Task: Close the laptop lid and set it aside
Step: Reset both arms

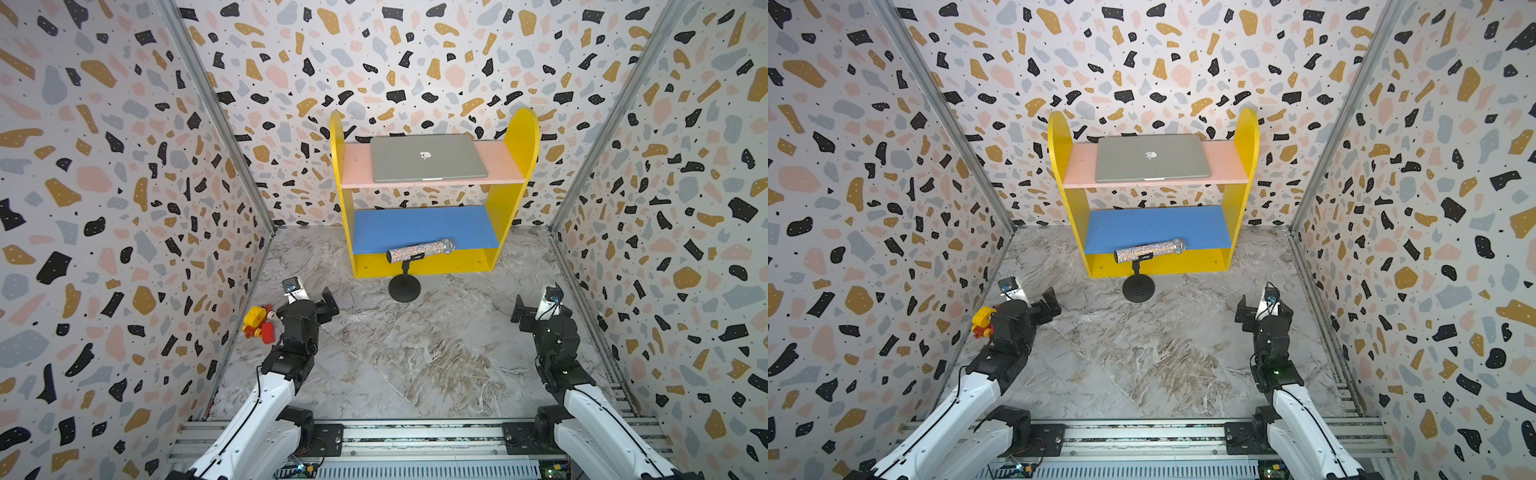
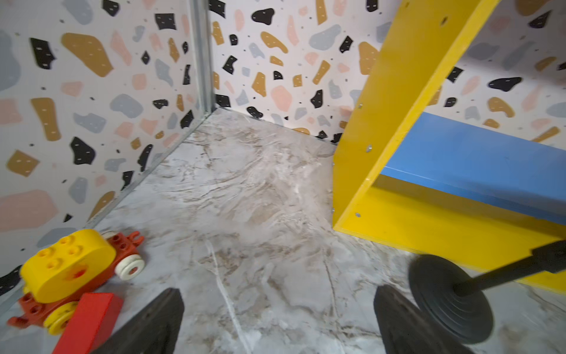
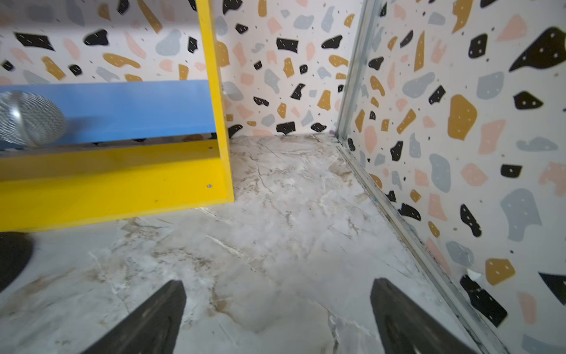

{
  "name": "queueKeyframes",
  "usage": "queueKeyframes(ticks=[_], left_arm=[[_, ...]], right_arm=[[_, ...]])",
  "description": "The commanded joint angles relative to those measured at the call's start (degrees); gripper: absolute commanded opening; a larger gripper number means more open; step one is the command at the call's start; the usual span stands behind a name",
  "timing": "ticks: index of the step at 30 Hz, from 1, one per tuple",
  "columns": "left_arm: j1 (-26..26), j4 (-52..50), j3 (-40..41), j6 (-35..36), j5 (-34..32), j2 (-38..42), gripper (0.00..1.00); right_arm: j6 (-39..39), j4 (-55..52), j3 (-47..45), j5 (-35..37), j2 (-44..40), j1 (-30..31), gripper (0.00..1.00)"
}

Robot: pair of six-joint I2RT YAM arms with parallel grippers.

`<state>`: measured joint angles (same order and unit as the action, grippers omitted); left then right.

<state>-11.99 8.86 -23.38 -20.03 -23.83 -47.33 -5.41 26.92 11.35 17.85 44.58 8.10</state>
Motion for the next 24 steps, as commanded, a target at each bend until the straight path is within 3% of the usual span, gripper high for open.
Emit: queueKeyframes(ticks=[1, 7, 10, 15, 17, 18, 22, 24], left_arm=[[0.30, 9.63, 2.19, 3.81, -6.43, -2.10, 1.00], [0.36, 17.53, 5.72, 8.44, -7.58, -8.63, 0.99], [0.62, 16.90, 4.51, 10.28, -4.47, -10.13, 1.00], [0.66, 17.43, 5.08, 12.49, -1.86, -12.14, 1.00], [0.65, 19.01, 5.87, 11.74, -2.99, -14.14, 1.00], [0.69, 21.25, 6.22, 13.29, -1.63, -15.25, 1.00], [0.69, 23.83, 5.04, 17.01, 0.98, -19.79, 1.00], [0.64, 25.47, 4.19, 19.88, 3.68, -21.69, 1.00]], right_arm=[[0.01, 8.60, -1.75, 6.90, 2.40, -0.16, 1.00], [0.67, 19.01, -3.50, 8.72, 14.32, -0.20, 1.00], [2.41, 27.21, -3.23, 8.31, 23.07, -0.27, 1.00], [4.97, 34.21, -1.93, 5.17, 31.45, -1.82, 1.00], [4.65, 41.88, -2.39, 1.70, 37.39, -3.37, 1.00], [4.96, 42.87, -2.44, -1.28, 39.12, -4.13, 1.00], [5.44, 46.87, -1.70, -2.30, 44.16, -4.49, 1.00], [4.01, 36.81, 0.74, -1.06, 40.86, -4.64, 1.00]])
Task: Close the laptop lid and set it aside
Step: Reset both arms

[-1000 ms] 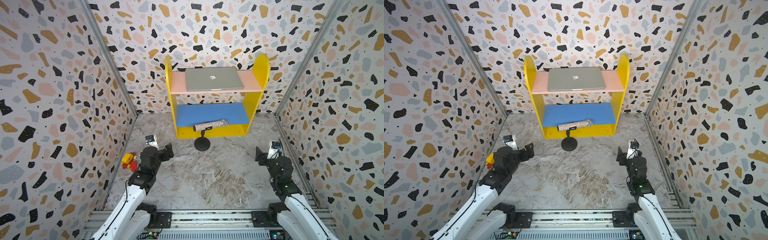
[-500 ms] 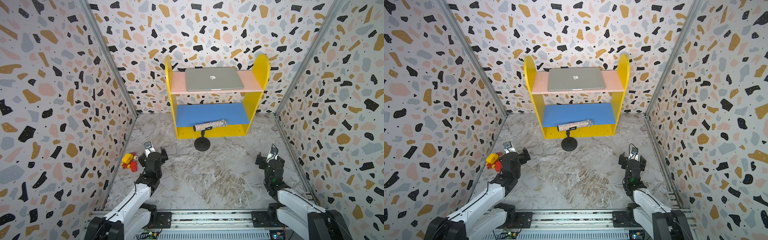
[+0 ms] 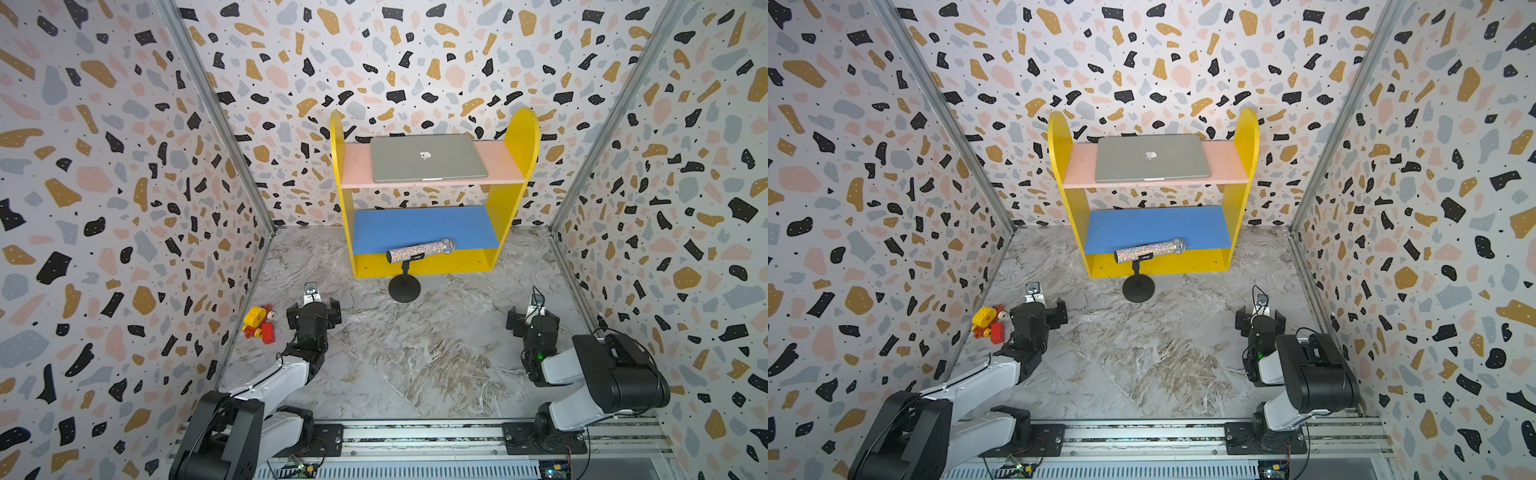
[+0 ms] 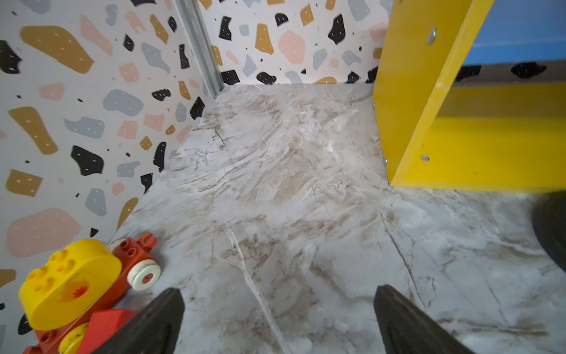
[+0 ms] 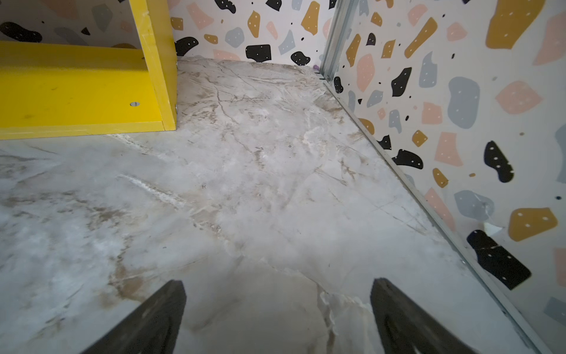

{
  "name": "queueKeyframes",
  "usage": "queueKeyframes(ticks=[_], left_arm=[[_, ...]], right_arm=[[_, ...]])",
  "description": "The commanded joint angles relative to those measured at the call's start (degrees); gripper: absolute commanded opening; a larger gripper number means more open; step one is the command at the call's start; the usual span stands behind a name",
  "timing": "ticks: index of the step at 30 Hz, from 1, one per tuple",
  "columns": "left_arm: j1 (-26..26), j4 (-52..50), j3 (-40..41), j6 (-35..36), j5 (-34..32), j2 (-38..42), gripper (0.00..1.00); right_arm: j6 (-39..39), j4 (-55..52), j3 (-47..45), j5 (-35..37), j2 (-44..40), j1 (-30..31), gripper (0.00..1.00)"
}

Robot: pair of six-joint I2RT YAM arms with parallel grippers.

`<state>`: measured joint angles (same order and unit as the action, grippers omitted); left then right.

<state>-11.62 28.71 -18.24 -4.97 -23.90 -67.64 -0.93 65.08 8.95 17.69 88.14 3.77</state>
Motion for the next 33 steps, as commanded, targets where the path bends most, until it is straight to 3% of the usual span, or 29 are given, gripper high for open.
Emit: queueKeyframes(ticks=[1, 4, 8, 11, 24, 33], left_arm=[[0.28, 5.32, -1.55, 6.31, 6.13, -2.33, 1.00], [0.15, 13.64, 0.43, 10.22, 10.51, -6.72, 1.00], [0.60, 23.78, 1.94, 8.90, 7.44, -14.17, 1.00], [1.76, 18.70, -0.10, 6.65, 6.38, -13.38, 1.00], [2.35, 18.43, -0.34, 6.27, 6.42, -13.73, 1.00], [3.36, 17.93, -0.36, 6.02, 8.78, -13.29, 1.00]], right_arm=[[-1.29, -4.27, 4.93, -1.00, -2.60, -0.81, 1.00], [-1.35, -12.67, 9.45, -4.49, -2.42, -2.12, 1.00], [-1.27, -12.59, 9.56, -4.77, -2.17, -2.11, 1.00], [-1.10, -12.27, 9.56, -4.93, -1.94, -2.10, 1.00], [-0.77, -12.25, 9.93, -5.07, -1.55, -2.16, 1.00], [1.29, -13.91, 10.78, -10.43, -1.61, -2.02, 1.00]])
